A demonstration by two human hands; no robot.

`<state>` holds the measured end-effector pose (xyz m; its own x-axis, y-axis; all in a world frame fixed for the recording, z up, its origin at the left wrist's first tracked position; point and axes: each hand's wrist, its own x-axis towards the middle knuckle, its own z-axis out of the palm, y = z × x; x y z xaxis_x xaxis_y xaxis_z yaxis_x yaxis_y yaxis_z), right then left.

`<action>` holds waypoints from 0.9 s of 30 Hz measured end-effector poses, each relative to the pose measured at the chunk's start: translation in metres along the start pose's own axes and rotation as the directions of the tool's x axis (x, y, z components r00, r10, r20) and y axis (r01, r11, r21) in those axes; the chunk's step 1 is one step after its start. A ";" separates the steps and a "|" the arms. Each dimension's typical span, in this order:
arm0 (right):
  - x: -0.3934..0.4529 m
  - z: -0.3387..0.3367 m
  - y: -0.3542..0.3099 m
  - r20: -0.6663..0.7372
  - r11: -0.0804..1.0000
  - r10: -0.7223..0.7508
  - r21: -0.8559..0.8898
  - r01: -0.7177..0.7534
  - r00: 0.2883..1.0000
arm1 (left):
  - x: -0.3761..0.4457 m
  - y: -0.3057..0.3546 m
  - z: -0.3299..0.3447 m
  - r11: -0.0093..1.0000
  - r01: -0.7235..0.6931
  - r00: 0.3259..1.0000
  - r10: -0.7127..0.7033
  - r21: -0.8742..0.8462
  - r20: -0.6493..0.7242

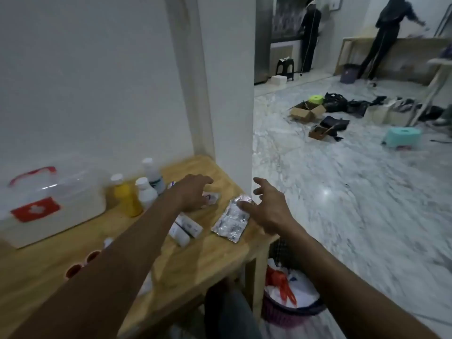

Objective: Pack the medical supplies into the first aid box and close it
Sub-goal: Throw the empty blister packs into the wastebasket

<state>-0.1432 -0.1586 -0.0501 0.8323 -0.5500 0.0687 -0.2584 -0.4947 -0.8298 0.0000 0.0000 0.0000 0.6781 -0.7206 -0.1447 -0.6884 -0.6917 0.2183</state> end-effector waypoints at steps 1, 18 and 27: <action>0.003 0.001 0.002 0.021 1.000 0.020 0.013 -0.020 1.000 | 0.004 -0.001 -0.001 0.999 0.011 0.999 -0.013 0.034 0.046; 0.010 -0.012 0.025 -0.152 0.960 0.139 0.263 -0.095 0.979 | 0.036 0.017 0.012 0.997 -0.037 0.990 0.029 -0.061 -0.137; 0.004 -0.100 0.047 -0.464 0.904 0.292 0.419 -0.084 0.836 | 0.057 0.105 0.003 0.905 -0.251 0.868 0.054 -0.342 -0.494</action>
<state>-0.2010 -0.2514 -0.0337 0.3931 -0.9167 0.0718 -0.0981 -0.1194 -0.9880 -0.0340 -0.1136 0.0119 0.6784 -0.6386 0.3632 -0.7056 -0.4287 0.5642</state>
